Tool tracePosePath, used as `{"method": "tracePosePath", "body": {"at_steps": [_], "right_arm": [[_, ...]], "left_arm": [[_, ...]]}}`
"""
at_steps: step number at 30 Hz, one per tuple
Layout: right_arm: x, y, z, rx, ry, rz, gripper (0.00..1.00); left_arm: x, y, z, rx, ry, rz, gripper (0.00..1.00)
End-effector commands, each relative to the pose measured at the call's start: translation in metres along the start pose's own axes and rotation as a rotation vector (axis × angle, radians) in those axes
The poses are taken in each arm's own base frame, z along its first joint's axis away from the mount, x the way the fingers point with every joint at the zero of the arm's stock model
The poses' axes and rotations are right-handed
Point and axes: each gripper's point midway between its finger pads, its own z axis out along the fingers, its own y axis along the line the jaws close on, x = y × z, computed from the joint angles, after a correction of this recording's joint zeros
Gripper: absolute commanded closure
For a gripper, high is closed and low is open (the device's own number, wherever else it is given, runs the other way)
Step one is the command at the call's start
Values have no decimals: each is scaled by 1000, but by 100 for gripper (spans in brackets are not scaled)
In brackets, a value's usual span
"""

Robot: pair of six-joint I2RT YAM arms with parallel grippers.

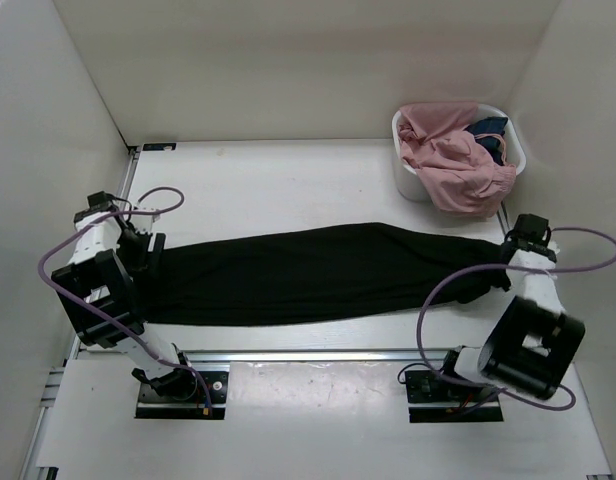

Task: Fold and stack the trousers
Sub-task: Fold the trousers

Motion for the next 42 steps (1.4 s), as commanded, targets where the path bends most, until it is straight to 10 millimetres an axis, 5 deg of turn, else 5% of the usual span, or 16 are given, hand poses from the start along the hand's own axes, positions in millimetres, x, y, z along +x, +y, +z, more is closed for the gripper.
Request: {"method": "tracePosePath", "body": {"at_steps": [1,4,7,8,9,10,11,13,16,20,26,31,35,40,42], "right_arm": [[-62,-17,-62,114,-280,-113,100],[-61,9,-98,85,-367,-274,100],[-28,50,-120,80,-448,-517,100],[-11,63,-122,64,-452,-536,100],[29,87,-126,23,-433,-690,100],[34,98,-140,42,-503,-712,100],[74,123,-155,-57,-529,-739,100],[106,141,-171,-46,-560,-807,100],[185,172,-193,-137,-575,-879,100],[255,188,-175,-81,-571,-982,100],[294,200,-157,-84,-524,-1031,100],[283,198,-153,-52,-554,-963,100],[228,195,-174,-62,-615,-730,100],[148,146,-189,-52,-640,-492,100],[133,130,-191,-79,-646,-427,100]], "left_arm": [[10,-5,4,14,31,-13,13],[20,-10,19,21,57,-7,13],[31,-26,35,77,85,-11,13],[29,-30,38,78,82,-6,13],[30,-36,44,87,95,-2,14],[34,-41,48,100,114,4,14],[31,-42,48,96,108,3,16],[33,-53,54,112,126,37,16],[34,-59,62,113,145,57,17],[40,-64,71,133,185,52,18],[37,-69,74,132,178,74,18],[35,-71,72,128,170,77,18],[35,-71,69,123,161,78,18],[36,-69,69,111,166,80,18],[37,-68,69,103,170,81,18]]}}
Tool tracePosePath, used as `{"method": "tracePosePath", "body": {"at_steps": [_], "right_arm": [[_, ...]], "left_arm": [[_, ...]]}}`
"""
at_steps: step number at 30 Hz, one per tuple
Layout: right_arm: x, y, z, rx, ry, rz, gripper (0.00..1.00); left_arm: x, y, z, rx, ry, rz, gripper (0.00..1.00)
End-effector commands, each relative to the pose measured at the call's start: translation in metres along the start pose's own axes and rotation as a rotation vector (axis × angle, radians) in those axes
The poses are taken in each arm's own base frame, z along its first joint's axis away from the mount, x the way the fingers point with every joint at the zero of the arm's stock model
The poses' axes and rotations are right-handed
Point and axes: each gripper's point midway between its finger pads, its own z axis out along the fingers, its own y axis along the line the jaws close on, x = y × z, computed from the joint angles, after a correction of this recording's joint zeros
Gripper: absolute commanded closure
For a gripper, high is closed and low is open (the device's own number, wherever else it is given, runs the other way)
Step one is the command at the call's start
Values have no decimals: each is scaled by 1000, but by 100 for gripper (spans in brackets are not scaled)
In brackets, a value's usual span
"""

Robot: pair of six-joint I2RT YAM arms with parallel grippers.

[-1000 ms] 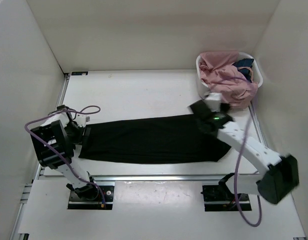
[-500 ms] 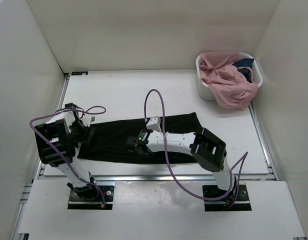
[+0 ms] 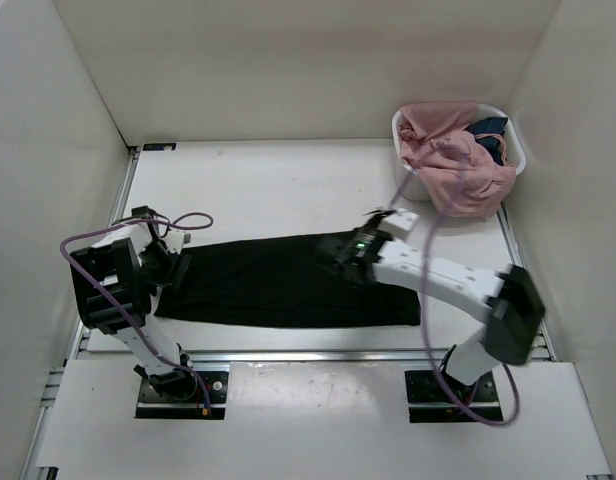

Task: Fold and stack the trousers
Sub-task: Fold the trousers

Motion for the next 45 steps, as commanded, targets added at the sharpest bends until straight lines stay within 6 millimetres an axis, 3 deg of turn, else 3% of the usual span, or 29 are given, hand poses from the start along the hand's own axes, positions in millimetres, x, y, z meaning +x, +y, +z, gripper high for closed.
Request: {"method": "tracePosePath", "body": {"at_steps": [1,3,5,7,8,9,11,15,17,21,22,24,25,26,28,31,34,36,39,41,45], "right_arm": [[-37,-69,-5,45,-118,109,100],[-43,-67,-6,23,-137,55,100],[-43,-49,-6,8,-137,26,100],[-34,-25,-3,24,-137,-94,100],[-40,-7,-10,0,-140,-82,100],[-28,10,-8,16,-142,-161,100],[-35,38,-20,-15,-156,-169,100],[-18,84,-28,-69,-182,-343,100],[2,106,-28,-136,-135,-373,100],[32,126,-34,-228,-52,-496,83],[35,128,-35,-247,-42,-552,64],[52,141,-44,-313,-27,-600,47],[59,144,-47,-339,-17,-623,33],[70,150,-57,-400,7,-684,30],[74,164,-74,-504,15,-689,19],[67,174,-107,-658,2,-739,12],[30,176,-141,-798,-38,-649,12],[16,160,-148,-846,-50,-582,13],[15,138,-130,-842,-13,-505,17],[21,121,-100,-789,45,-483,20],[37,108,-44,-683,181,-462,27]], "left_arm": [[-6,-16,16,79,-42,6,18],[-6,-16,16,79,-42,6,18],[-9,-14,15,75,-50,7,18],[-8,-15,17,79,-42,6,18],[-8,-15,17,79,-42,6,17],[-8,-15,17,79,-42,6,17],[-8,-15,17,79,-42,6,17],[-8,-15,17,79,-42,6,17],[-8,-15,17,79,-42,6,16],[-10,-14,18,80,-40,6,16],[-13,-12,16,76,-48,7,16],[-13,-12,16,76,-48,7,16],[-13,-12,16,76,-48,7,16],[-12,-10,16,65,-43,7,16],[-11,-9,16,57,-38,7,16],[-12,-6,13,39,-41,16,15],[-11,-2,11,15,-40,26,15],[-12,2,4,6,-55,18,15],[-10,2,-1,2,-45,17,15],[-18,6,-14,-12,-68,27,14],[-30,10,-37,-20,-102,29,14]]}}
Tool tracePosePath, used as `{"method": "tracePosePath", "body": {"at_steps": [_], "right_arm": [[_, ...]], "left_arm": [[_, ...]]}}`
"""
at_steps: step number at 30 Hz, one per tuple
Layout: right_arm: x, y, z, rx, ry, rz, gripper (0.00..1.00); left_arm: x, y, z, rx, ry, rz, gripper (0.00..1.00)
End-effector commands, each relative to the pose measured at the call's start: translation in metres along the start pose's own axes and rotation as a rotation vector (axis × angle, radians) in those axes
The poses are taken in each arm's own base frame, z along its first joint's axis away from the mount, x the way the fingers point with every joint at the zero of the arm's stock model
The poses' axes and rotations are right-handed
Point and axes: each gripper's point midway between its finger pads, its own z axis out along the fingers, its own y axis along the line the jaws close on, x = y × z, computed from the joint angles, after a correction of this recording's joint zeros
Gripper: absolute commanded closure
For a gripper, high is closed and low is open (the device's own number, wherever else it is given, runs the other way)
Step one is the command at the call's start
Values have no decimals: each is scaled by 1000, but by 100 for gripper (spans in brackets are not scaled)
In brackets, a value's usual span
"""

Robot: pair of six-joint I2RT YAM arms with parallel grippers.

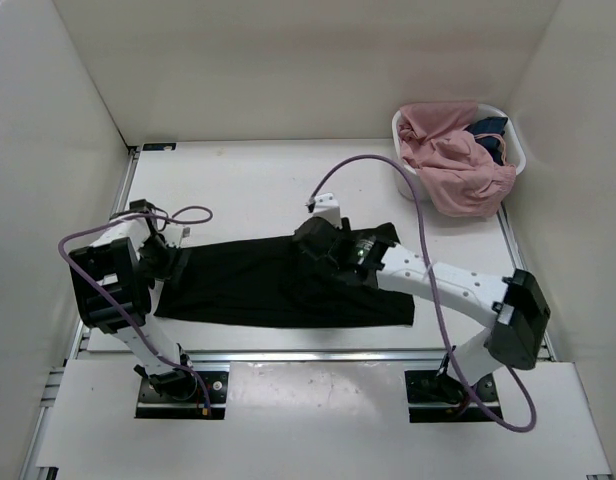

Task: Fold and stack the trousers
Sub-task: Fold the trousers

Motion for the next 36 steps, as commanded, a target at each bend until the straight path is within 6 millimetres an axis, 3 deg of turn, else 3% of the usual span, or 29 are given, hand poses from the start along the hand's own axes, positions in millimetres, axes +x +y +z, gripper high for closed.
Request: {"method": "tracePosePath", "body": {"at_steps": [1,3,6,12,13,15,16,17,19,24,27,33,36], "right_arm": [[37,-22,44,53,147,38,27],[27,-22,56,32,118,70,27],[20,-14,73,-25,105,92,25],[37,-25,97,19,186,91,28],[48,-26,103,36,218,86,33],[47,-32,111,55,227,97,44],[48,-31,110,45,232,99,54],[48,-31,110,45,232,99,74],[47,-29,109,37,238,99,100],[31,-9,73,-40,167,24,100],[37,10,49,-101,151,-49,100],[78,26,32,-135,208,-200,100],[98,30,47,-131,268,-233,100]], "left_arm": [[-25,6,-32,-12,-109,15,14],[-35,9,-41,-17,-138,17,14],[-32,8,-41,-11,-127,17,14],[-17,2,-34,-5,-96,24,14],[-15,0,-32,0,-88,23,14],[-15,0,-32,0,-88,23,14],[-17,1,-32,-4,-96,24,14],[-17,1,-32,-5,-96,24,14],[-17,1,-32,-5,-96,24,14],[-17,1,-32,-5,-96,24,14],[-18,2,-30,-5,-96,24,14],[-15,1,-28,0,-88,23,14],[-15,1,-25,5,-80,23,14]]}}
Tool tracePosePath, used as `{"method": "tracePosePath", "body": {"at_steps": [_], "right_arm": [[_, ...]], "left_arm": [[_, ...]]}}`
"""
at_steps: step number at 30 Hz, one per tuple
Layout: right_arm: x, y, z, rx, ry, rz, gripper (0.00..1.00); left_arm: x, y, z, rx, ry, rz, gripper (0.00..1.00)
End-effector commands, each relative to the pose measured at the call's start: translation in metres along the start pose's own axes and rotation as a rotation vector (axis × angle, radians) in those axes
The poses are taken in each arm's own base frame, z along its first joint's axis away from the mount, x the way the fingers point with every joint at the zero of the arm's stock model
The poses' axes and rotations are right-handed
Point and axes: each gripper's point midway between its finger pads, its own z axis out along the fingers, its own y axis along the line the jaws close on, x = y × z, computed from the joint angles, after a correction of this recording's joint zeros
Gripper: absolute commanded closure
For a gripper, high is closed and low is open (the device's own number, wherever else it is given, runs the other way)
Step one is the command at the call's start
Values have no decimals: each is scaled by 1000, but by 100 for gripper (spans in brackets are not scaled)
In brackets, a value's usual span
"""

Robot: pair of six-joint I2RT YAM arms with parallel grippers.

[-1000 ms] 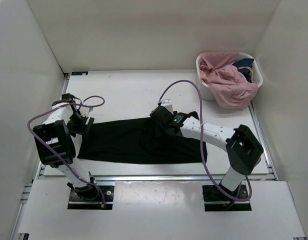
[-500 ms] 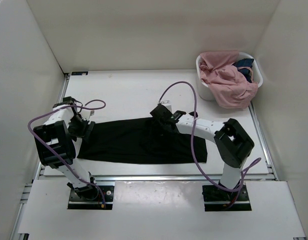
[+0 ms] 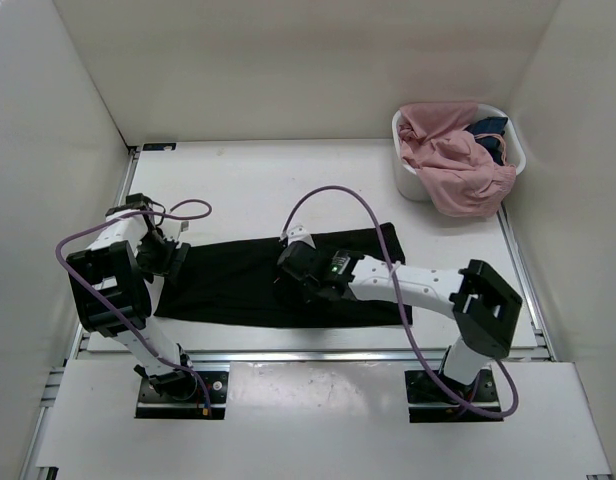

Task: Fold and stack the trousers
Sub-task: Fold the trousers

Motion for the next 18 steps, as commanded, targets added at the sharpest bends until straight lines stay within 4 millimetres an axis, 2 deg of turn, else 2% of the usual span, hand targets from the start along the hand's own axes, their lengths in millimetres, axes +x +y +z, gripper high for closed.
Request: {"method": "tracePosePath", "body": {"at_steps": [1,2,3,4,6,7,8,10,13,16,17,18], "right_arm": [[20,-9,18,34,85,-65,100],[29,-4,25,21,126,-74,98],[25,1,26,3,133,-87,91],[26,7,25,-17,142,-113,70],[21,9,19,-29,150,-123,61],[2,20,6,-64,104,-115,52],[-14,25,-10,-93,51,-114,49],[-34,28,-38,-126,-12,-110,39],[-48,29,-71,-185,-62,-101,36],[-58,23,-93,-208,-143,-75,36],[-62,16,-92,-202,-162,-55,38],[-63,4,-82,-185,-178,-14,40]], "left_arm": [[-3,-1,-4,6,-31,6,14],[-3,-1,-4,6,-31,6,14],[-3,-1,-4,6,-31,6,14],[-3,-1,-4,6,-31,6,14],[-3,-1,-4,6,-31,6,14],[0,-3,-1,11,-22,15,14],[0,-3,-1,11,-22,15,14],[4,-5,1,17,-12,14,14],[2,-3,1,12,-20,15,13],[2,-4,3,17,-12,14,13],[2,-4,3,17,-12,14,13],[2,-4,3,17,-12,14,13]]}}
